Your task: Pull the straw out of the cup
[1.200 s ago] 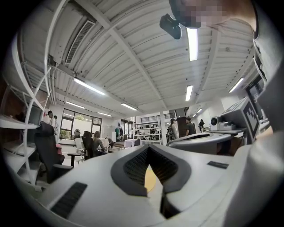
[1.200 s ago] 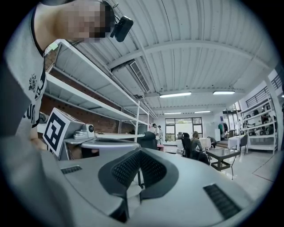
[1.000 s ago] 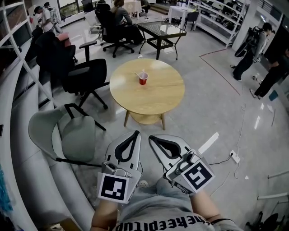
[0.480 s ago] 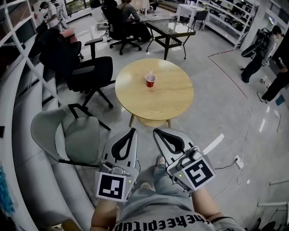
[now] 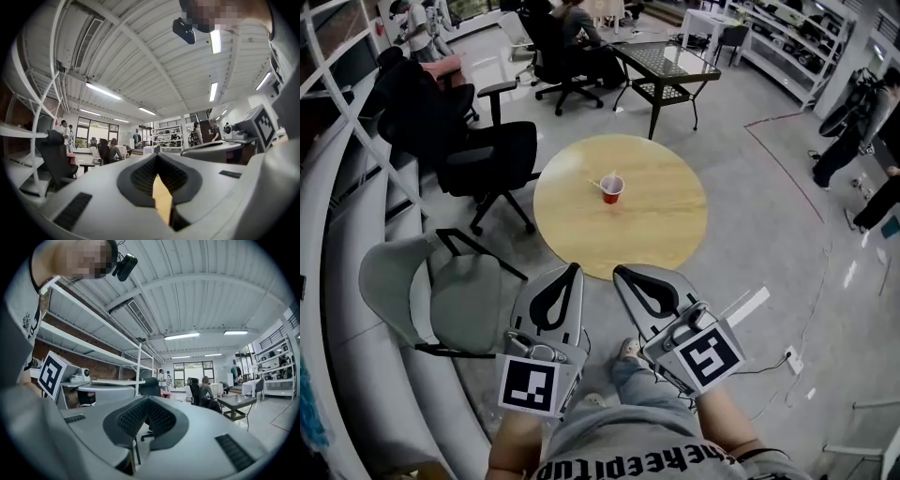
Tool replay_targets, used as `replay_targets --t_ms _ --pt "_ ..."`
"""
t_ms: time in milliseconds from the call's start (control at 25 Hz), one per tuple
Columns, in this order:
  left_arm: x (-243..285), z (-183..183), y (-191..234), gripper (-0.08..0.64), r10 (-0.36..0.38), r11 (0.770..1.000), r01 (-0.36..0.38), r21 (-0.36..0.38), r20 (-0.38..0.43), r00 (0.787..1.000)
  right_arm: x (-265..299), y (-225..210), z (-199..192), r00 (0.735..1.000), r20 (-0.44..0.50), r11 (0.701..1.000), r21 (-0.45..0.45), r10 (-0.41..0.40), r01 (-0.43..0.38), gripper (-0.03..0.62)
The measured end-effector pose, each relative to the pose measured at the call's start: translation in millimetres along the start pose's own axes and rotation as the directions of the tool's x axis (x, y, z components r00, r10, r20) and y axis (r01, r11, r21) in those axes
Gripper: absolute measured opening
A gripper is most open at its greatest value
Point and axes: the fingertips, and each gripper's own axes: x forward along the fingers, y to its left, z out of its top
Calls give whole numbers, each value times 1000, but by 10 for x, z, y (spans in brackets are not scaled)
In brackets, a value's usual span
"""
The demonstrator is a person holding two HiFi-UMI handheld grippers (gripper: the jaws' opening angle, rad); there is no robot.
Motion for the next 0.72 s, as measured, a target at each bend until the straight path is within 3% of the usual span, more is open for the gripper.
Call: replay_targets --t_ms 360,600,720 --pt "698 -15 13 20 58 998 -58 2 -34 998 236 -722 12 997 42 998 11 58 -58 28" --pt "1081 21 -37 21 80 997 -80 8 -39 996 279 -1077 -43 996 8 995 39 92 -92 28" --pt "1223 15 -63 21 90 996 -90 10 -37 995 303 -1242 -33 995 46 995 43 92 -94 28"
